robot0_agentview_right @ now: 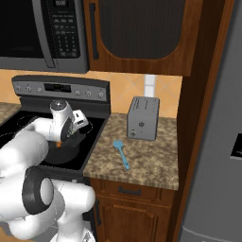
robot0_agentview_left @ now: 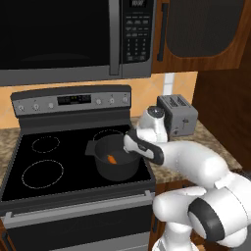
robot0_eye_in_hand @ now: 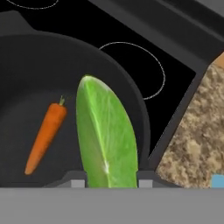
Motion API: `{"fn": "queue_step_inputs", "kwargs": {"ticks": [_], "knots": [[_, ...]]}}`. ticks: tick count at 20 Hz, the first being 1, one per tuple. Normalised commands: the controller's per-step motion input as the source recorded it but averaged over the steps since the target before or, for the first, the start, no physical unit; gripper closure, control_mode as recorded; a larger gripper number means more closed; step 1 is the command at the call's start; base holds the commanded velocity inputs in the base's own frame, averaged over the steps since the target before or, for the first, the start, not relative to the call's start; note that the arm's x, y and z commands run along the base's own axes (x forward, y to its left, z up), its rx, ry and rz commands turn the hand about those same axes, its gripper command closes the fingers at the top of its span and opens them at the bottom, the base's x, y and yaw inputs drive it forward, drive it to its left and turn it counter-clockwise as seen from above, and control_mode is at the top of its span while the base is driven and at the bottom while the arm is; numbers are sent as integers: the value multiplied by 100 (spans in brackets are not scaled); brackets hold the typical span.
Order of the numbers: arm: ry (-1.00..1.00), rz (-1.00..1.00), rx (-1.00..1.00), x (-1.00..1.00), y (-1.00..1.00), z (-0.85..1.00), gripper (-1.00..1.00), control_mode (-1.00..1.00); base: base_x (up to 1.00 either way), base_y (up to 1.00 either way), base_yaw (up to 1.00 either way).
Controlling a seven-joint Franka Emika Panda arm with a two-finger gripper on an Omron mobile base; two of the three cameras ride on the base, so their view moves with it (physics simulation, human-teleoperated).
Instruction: Put the lemon wedge and carrot in the pot. Retrieve the spatula and lightly stir the vegetables in the pot.
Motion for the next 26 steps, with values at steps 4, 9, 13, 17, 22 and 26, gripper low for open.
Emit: {"fn": "queue_step_inputs", "kwargs": {"ticks": [4,9,13,17,22,26], "knots": [[14,0,0,0,43,-28,100,-100,0,0,0],[4,0,0,3,9,-21,-100,-100,0,0,0],[-2,0,0,4,-7,1,-100,-100,0,0,0],[-9,0,0,-24,-19,49,-100,-100,0,0,0],[-13,0,6,-82,-84,39,-100,-100,0,0,0],[0,-1,8,-54,-100,0,-100,-100,0,0,0]]}}
